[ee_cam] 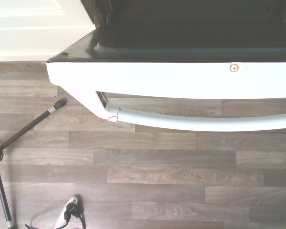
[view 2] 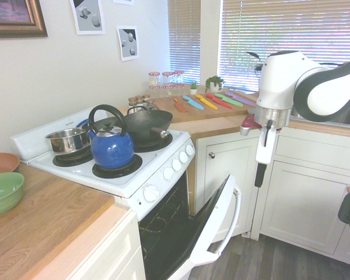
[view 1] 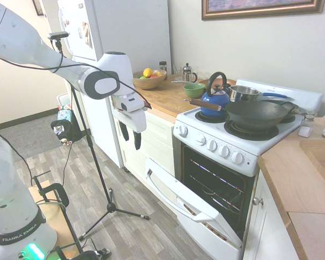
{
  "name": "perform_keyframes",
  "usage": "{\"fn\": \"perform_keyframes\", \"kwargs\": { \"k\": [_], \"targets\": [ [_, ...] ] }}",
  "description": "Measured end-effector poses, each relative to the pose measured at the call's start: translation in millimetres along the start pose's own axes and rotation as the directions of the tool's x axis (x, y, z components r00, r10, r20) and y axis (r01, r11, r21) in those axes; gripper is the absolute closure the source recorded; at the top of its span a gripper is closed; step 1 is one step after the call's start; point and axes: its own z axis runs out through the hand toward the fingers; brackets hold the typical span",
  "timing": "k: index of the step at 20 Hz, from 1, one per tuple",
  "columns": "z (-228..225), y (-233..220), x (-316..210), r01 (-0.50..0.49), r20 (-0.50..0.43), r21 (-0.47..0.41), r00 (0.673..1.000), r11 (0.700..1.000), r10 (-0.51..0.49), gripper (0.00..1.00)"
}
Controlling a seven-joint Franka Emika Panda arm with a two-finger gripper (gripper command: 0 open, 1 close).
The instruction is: Close the oven
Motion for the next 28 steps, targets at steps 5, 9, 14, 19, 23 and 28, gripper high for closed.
{"fn": "perform_keyframes", "kwargs": {
  "k": [5,9,14,19,23,28],
  "targets": [
    [16.0,-0.9,1.0,-0.015,0.023,-0.021,1.000,1.000,0.015,0.00],
    [57.9,-7.3,7.2,-0.008,0.010,-0.034,1.000,0.999,0.009,0.00],
    [112.8,-9.7,7.8,-0.006,0.003,-0.028,1.000,1.000,0.006,0.00],
    [165.2,-8.9,13.6,-0.023,0.008,-0.016,1.000,1.000,0.023,0.00],
    [192.1,-18.0,17.8,-0.019,0.003,0.001,1.000,1.000,0.019,0.00],
    [207.8,-31.5,33.3,-0.031,-0.006,0.018,1.000,0.999,0.031,0.00]
  ]
}}
